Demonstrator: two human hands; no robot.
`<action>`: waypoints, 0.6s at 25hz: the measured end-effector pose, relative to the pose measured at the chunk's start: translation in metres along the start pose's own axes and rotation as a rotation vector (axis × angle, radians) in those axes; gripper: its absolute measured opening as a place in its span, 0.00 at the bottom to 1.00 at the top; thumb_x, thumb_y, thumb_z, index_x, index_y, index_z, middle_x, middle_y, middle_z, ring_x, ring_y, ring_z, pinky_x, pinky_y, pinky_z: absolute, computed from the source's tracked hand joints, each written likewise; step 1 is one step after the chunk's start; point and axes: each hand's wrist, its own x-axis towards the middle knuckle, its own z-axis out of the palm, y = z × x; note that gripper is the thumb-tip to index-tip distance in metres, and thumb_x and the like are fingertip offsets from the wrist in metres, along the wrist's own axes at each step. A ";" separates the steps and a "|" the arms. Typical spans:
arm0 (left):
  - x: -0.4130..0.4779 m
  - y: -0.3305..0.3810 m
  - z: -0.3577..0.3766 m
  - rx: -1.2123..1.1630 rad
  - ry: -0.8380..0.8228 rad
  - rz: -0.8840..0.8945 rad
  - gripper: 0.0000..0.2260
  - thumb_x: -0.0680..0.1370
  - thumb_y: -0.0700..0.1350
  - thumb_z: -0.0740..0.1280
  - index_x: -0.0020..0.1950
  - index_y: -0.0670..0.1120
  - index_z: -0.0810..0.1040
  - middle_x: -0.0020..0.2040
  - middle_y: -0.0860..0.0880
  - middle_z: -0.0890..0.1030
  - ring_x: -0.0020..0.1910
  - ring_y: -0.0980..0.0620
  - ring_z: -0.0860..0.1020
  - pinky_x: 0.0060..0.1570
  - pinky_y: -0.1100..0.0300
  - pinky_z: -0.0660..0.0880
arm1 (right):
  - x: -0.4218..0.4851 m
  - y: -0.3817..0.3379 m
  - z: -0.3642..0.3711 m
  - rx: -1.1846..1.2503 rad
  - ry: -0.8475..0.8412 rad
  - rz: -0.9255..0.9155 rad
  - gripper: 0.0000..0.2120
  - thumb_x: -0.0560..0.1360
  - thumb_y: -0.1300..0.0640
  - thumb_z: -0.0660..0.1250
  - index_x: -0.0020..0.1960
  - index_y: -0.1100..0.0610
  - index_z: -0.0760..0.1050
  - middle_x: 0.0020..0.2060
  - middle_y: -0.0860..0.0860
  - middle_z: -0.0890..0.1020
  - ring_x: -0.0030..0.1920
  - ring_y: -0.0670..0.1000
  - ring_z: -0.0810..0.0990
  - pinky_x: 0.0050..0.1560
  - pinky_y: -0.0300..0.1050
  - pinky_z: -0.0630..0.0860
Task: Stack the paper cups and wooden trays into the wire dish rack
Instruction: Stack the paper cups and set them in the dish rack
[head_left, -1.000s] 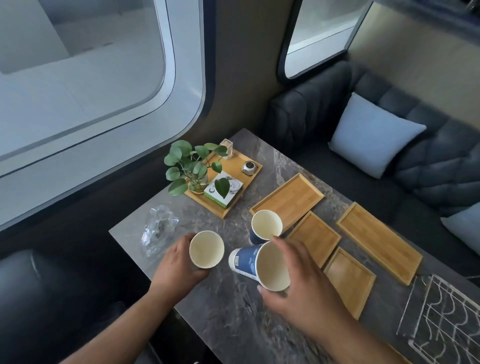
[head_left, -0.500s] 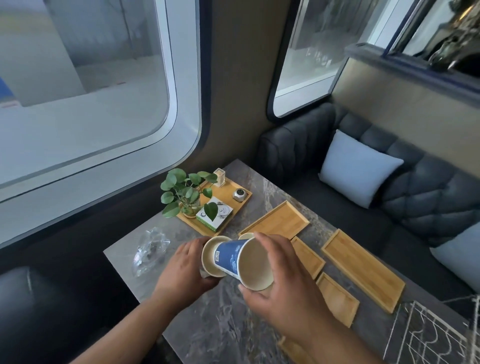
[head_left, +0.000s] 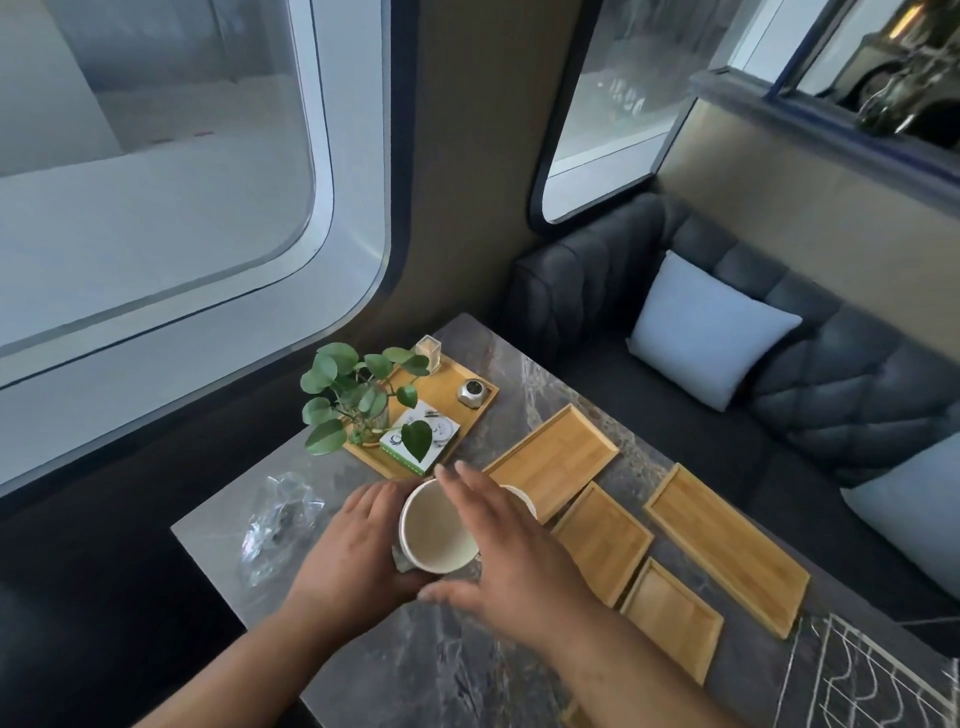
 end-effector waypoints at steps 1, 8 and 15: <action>0.000 -0.005 0.000 -0.003 -0.006 -0.024 0.39 0.63 0.68 0.74 0.70 0.59 0.67 0.61 0.58 0.78 0.60 0.53 0.76 0.56 0.58 0.75 | 0.004 0.009 0.001 0.017 -0.015 0.042 0.54 0.65 0.24 0.68 0.79 0.29 0.37 0.82 0.37 0.49 0.80 0.45 0.54 0.72 0.51 0.64; 0.007 -0.036 -0.002 0.031 -0.068 -0.114 0.38 0.64 0.69 0.72 0.70 0.60 0.65 0.62 0.56 0.79 0.61 0.50 0.77 0.53 0.58 0.73 | 0.027 0.074 0.017 -0.148 -0.128 0.383 0.52 0.69 0.36 0.75 0.81 0.42 0.44 0.82 0.50 0.54 0.80 0.57 0.58 0.75 0.57 0.67; 0.013 -0.037 -0.005 0.062 -0.089 -0.125 0.39 0.63 0.70 0.72 0.70 0.61 0.64 0.62 0.56 0.79 0.61 0.50 0.77 0.53 0.58 0.74 | 0.046 0.083 0.031 -0.212 -0.202 0.399 0.45 0.73 0.43 0.73 0.80 0.45 0.49 0.78 0.52 0.61 0.70 0.60 0.71 0.63 0.58 0.78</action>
